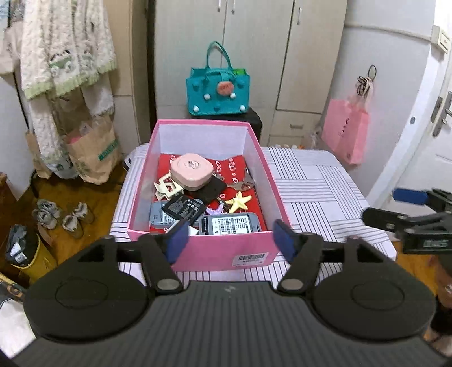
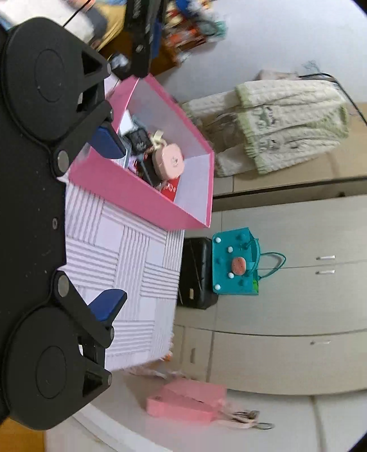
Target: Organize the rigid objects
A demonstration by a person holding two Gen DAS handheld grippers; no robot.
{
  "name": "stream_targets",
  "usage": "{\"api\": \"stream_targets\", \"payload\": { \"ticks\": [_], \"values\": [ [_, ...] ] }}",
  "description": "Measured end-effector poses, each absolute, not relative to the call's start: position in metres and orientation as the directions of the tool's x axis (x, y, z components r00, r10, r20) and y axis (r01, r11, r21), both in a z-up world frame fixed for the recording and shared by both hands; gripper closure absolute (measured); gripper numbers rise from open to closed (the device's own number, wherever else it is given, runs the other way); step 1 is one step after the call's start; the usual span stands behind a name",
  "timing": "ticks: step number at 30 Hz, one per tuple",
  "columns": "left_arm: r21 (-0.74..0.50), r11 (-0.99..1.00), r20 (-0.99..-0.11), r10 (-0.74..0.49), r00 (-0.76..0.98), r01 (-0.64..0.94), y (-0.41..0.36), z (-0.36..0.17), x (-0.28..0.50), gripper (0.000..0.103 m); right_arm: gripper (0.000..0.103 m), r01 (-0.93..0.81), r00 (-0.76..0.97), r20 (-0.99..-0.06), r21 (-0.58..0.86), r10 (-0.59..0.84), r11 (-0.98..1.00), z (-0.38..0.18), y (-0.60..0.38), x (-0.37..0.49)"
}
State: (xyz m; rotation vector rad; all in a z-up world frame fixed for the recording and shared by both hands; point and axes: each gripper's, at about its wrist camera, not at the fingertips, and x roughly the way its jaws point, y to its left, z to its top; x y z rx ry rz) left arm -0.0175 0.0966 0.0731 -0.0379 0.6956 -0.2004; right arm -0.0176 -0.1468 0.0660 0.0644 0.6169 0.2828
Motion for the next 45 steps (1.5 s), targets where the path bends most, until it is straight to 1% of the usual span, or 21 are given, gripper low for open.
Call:
{"api": "stream_targets", "payload": {
  "ticks": [2, 3, 4, 5, 7, 10, 15, 19, 23, 28, 31, 36, 38, 45],
  "values": [
    [-0.071, 0.986, -0.612, -0.165, 0.773, 0.154, 0.091, 0.072, -0.024, 0.013, 0.003, -0.258, 0.794, -0.522, 0.173, 0.311, 0.951, 0.069, -0.155, -0.034],
    [-0.064, 0.988, -0.603, -0.153, 0.783, 0.143, 0.09, 0.071, -0.027, 0.009, 0.003, -0.255, 0.804, -0.512, 0.164, 0.303, 0.953, 0.071, -0.154, -0.041],
    [-0.056, 0.99, -0.597, -0.138, 0.79, 0.13, 0.088, 0.07, -0.03, 0.003, 0.003, -0.25, 0.816, -0.5, 0.146, 0.29, 0.957, 0.073, -0.155, -0.048],
    [-0.045, 0.992, -0.594, -0.123, 0.795, 0.12, 0.086, 0.069, -0.033, 0.002, 0.003, -0.241, 0.83, -0.487, 0.128, 0.273, 0.962, 0.074, -0.156, -0.054],
    [-0.018, 0.995, -0.589, -0.087, 0.804, 0.095, 0.081, 0.066, -0.036, 0.001, 0.003, -0.21, 0.85, -0.469, 0.118, 0.24, 0.971, 0.077, -0.158, -0.061],
    [0.009, 0.999, -0.587, -0.033, 0.809, 0.047, 0.075, 0.061, -0.041, 0.001, 0.003, -0.194, 0.849, -0.474, 0.136, 0.235, 0.972, 0.083, -0.163, -0.067],
    [0.008, 1.0, -0.576, -0.018, 0.817, 0.027, 0.067, 0.057, -0.052, 0.001, 0.003, -0.131, 0.852, -0.484, 0.177, 0.202, 0.975, 0.081, -0.173, -0.071],
    [0.001, 1.0, -0.563, -0.018, 0.826, 0.022, 0.064, 0.057, -0.06, 0.0, 0.003, -0.102, 0.854, -0.494, 0.147, 0.163, 0.984, 0.076, -0.173, -0.075],
    [-0.004, 0.999, -0.574, -0.038, 0.818, 0.043, 0.063, 0.056, -0.06, 0.0, 0.003, -0.093, 0.856, -0.499, 0.109, 0.135, 0.99, 0.075, -0.17, -0.078],
    [-0.025, 0.999, -0.581, -0.035, 0.813, 0.025, 0.065, 0.051, -0.061, 0.0, 0.003, -0.086, 0.846, -0.519, 0.091, 0.121, 0.992, 0.072, -0.167, -0.078],
    [-0.011, 0.999, -0.584, -0.031, 0.811, 0.03, 0.064, 0.049, -0.061, 0.0, 0.003, -0.084, 0.845, -0.524, 0.071, 0.109, 0.994, 0.07, -0.166, -0.078],
    [0.036, 0.999, -0.57, 0.023, 0.821, -0.003, 0.063, 0.047, -0.062, 0.0, 0.003, -0.069, 0.834, -0.542, 0.075, 0.099, 0.995, 0.066, -0.164, -0.079],
    [0.044, 0.999, -0.574, 0.027, 0.818, -0.002, 0.062, 0.045, -0.063, 0.0, 0.003, -0.05, 0.834, -0.546, 0.068, 0.079, 0.996, 0.064, -0.163, -0.079],
    [0.007, 1.0, -0.574, 0.0, 0.819, 0.005, 0.066, 0.045, -0.071, 0.0, 0.003, -0.026, 0.83, -0.557, 0.02, 0.033, 0.999, 0.059, -0.158, -0.082]
  ]
}}
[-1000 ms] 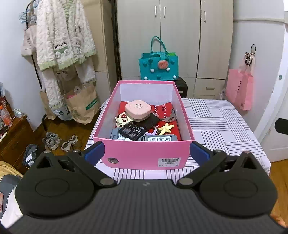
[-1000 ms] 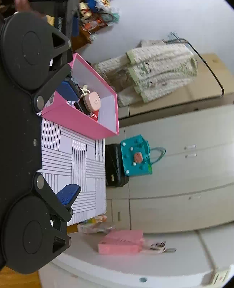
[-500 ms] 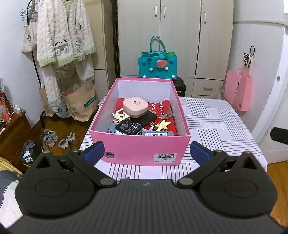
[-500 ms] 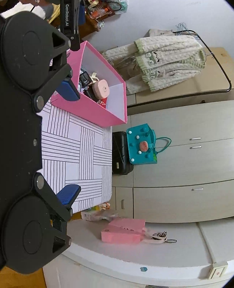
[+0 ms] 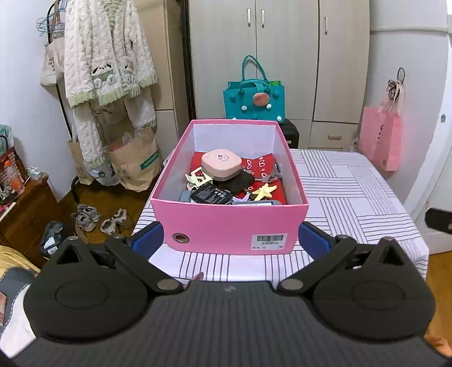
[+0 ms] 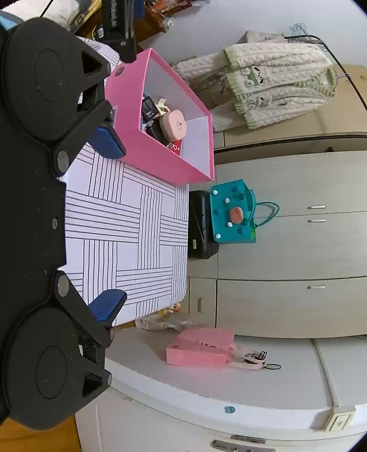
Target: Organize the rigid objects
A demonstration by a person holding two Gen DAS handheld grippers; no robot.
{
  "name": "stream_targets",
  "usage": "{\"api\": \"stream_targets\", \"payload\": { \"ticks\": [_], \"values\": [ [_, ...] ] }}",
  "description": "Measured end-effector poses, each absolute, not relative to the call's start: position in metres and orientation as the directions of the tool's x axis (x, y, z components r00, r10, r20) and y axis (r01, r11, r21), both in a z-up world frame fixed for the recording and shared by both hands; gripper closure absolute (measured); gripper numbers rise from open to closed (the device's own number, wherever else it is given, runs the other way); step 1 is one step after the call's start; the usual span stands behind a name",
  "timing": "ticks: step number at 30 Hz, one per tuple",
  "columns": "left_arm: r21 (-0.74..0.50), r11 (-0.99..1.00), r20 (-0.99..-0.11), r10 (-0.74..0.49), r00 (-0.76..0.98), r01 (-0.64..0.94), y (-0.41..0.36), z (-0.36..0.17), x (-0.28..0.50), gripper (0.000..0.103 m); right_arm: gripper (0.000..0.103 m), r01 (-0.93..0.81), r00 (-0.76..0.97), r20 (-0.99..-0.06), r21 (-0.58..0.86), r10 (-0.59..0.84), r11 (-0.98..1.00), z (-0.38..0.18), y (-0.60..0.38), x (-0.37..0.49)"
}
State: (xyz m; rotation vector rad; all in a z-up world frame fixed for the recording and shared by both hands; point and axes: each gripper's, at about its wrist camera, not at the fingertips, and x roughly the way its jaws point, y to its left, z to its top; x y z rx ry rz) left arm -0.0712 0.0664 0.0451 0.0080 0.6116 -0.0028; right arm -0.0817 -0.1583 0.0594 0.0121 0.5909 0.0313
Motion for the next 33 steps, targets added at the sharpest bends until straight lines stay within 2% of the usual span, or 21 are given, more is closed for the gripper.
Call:
{"api": "stream_targets", "payload": {
  "ticks": [33],
  "values": [
    [0.041, 0.999, -0.551, 0.01, 0.834, 0.016, 0.056, 0.046, -0.081, 0.0, 0.002, -0.02, 0.853, -0.521, -0.002, 0.016, 1.0, 0.064, -0.158, -0.093]
  ]
}}
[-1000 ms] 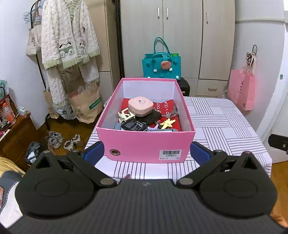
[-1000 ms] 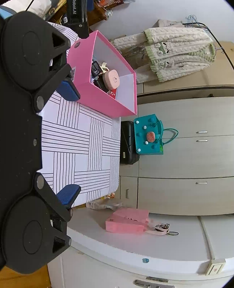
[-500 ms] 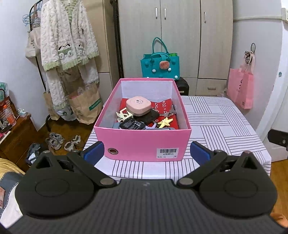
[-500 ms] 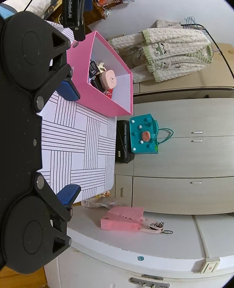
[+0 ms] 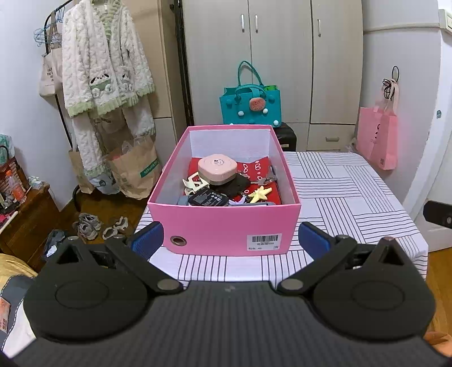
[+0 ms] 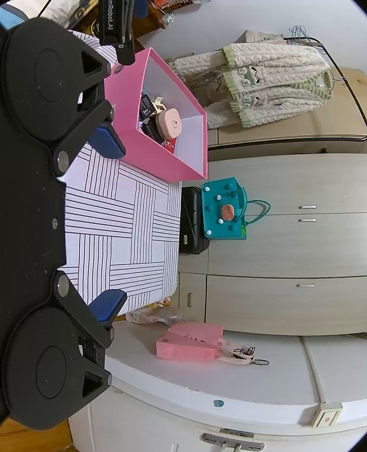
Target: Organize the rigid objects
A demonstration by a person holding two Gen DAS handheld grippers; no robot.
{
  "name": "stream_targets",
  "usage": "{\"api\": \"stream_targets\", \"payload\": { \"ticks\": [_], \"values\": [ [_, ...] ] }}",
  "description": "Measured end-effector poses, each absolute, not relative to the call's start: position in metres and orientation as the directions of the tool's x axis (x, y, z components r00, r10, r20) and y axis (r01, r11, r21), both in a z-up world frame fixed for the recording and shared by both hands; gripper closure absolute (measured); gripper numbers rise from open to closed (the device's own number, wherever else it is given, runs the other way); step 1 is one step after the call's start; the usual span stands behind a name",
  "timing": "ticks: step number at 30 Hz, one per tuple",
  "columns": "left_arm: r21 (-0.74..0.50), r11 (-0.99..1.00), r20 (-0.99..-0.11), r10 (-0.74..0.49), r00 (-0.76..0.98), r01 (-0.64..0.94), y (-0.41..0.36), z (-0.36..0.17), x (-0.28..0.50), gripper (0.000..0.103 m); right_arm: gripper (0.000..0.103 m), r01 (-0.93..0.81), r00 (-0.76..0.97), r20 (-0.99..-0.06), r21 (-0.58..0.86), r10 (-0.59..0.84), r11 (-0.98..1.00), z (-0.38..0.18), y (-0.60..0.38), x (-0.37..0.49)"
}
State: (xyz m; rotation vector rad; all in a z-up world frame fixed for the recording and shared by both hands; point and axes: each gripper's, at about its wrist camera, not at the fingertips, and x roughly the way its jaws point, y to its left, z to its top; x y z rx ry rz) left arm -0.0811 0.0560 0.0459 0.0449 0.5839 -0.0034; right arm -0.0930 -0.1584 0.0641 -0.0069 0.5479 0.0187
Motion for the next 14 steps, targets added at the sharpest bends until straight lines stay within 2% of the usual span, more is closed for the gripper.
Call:
{"api": "stream_targets", "payload": {
  "ticks": [14],
  "values": [
    [0.058, 0.998, -0.529, 0.019, 0.849, 0.013, 0.0528, 0.046, -0.084, 0.0, 0.002, -0.021, 0.85, -0.527, -0.011, 0.012, 1.0, 0.062, -0.1596, -0.0906]
  ]
}}
